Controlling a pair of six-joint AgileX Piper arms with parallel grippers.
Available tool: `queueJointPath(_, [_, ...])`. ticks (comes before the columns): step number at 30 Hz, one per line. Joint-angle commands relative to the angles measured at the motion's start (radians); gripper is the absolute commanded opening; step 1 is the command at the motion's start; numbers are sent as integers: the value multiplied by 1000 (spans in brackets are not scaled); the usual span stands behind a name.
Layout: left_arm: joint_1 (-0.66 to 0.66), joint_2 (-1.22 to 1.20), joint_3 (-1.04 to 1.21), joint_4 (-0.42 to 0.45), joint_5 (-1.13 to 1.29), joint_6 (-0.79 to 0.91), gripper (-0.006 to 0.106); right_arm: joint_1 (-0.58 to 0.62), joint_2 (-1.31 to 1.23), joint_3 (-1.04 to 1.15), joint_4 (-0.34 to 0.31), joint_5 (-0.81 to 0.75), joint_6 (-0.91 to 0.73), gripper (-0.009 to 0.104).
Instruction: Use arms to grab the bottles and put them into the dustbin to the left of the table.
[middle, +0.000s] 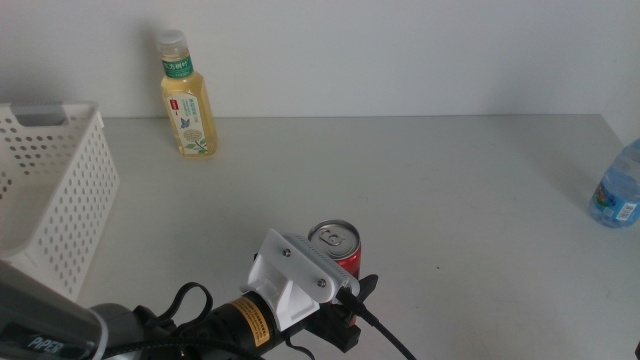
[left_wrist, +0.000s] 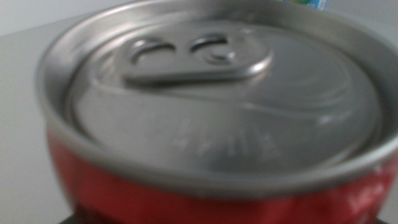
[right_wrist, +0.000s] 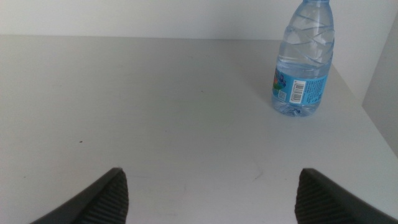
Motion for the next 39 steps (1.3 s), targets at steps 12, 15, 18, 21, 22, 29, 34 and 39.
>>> queueJointPath(12, [12,-307,-199,-46,545,15,6,2,-21,-11,-5,-72,-5,94])
queueJointPath(15, [46,-349,-303,-46,761,15,3,2,-21,-11,-5,-72,-5,94])
queueJointPath(18, [100,-362,-421,-45,978,17,0,2,-21,-11,-5,-72,-5,94])
queueJointPath(21, [172,-362,-555,-46,1209,63,-1,2,-21,-11,-5,-72,-5,94])
queueJointPath(22, [205,-362,-600,-51,1280,90,-1,2,-21,-11,-5,-72,-5,94])
queueJointPath(29, [438,-360,-902,-58,1712,274,-1,2,-21,-11,-5,-72,-5,94])
queueJointPath(34, [610,-337,-1061,-58,1905,334,-1,2,-21,-11,-5,-72,-5,94])
queueJointPath(39, [789,-283,-1171,-58,2016,356,-1,2,-21,-11,-5,-72,-5,94])
